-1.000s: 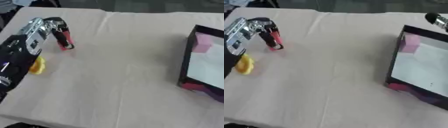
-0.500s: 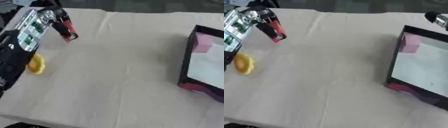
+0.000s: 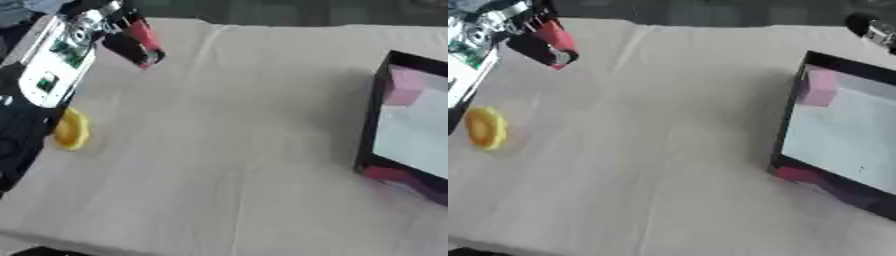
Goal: Pick up the objects with one hand, pass them to the other hand, and then place them into the box on the other side of the table.
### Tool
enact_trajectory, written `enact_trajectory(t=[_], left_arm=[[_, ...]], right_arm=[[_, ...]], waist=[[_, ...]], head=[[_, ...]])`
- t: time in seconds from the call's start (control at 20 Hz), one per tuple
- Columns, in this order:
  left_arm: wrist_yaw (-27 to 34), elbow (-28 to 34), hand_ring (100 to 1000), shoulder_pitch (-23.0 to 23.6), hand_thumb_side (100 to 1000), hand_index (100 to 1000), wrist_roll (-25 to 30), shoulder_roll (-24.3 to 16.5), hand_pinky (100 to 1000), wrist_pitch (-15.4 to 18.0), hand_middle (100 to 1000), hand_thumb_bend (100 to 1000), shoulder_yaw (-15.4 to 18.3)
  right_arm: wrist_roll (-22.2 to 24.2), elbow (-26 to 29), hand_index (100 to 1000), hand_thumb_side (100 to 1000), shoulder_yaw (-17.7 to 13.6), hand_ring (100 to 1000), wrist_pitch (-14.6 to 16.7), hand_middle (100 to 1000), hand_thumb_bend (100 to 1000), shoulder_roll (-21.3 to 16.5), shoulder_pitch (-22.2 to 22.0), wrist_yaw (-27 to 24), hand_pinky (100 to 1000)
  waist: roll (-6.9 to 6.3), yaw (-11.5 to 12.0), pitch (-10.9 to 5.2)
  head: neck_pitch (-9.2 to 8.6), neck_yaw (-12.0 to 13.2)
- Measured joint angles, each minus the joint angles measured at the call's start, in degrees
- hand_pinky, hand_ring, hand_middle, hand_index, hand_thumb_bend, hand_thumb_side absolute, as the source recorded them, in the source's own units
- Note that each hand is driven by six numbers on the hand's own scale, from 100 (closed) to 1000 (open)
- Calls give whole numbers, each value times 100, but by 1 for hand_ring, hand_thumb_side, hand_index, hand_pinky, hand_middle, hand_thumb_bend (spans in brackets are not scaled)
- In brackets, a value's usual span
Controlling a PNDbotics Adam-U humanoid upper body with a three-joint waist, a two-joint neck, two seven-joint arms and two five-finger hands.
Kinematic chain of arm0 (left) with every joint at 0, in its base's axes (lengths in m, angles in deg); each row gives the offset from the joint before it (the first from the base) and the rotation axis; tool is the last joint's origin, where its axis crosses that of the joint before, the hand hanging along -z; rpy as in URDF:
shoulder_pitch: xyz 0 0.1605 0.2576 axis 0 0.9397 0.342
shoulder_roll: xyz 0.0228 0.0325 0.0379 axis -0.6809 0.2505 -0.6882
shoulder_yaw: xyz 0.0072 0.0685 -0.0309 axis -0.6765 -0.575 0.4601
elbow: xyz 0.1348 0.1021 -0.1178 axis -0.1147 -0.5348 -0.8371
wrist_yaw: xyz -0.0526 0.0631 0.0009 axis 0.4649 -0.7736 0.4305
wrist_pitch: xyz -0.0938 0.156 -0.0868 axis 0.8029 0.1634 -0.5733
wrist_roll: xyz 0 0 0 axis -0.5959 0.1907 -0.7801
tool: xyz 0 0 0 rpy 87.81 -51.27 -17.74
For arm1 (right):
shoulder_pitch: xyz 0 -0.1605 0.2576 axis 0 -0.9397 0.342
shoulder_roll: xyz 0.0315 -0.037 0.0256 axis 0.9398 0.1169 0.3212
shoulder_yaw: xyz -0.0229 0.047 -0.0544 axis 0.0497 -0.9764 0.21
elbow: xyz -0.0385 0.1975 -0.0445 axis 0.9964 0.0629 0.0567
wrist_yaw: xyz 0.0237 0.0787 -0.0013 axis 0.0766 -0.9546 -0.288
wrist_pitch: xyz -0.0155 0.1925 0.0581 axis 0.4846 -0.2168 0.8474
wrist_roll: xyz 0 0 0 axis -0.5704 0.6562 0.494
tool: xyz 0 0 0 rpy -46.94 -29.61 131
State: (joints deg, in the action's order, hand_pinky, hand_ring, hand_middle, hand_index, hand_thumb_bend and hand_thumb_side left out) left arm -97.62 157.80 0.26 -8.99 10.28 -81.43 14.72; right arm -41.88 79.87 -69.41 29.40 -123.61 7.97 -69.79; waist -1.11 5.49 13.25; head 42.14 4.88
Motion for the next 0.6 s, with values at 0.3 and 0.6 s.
enact_trajectory(t=[0.3, 0.6], left_arm=[[-10, 376, 655, 161, 100, 525, -534, 134, 721, 359, 542, 100, -179], [-253, 469, 647, 287, 100, 523, -852, 396, 719, 679, 535, 100, -270]], right_arm=[[176, 299, 867, 321, 83, 923, -14, 822, 653, 0, 192, -28, 916], [479, 463, 867, 325, 212, 922, -23, 822, 649, 20, 414, -1, 917]], waist=[[3, -6, 0], [20, -11, 0]], head=[[-50, -45], [-79, -110]])
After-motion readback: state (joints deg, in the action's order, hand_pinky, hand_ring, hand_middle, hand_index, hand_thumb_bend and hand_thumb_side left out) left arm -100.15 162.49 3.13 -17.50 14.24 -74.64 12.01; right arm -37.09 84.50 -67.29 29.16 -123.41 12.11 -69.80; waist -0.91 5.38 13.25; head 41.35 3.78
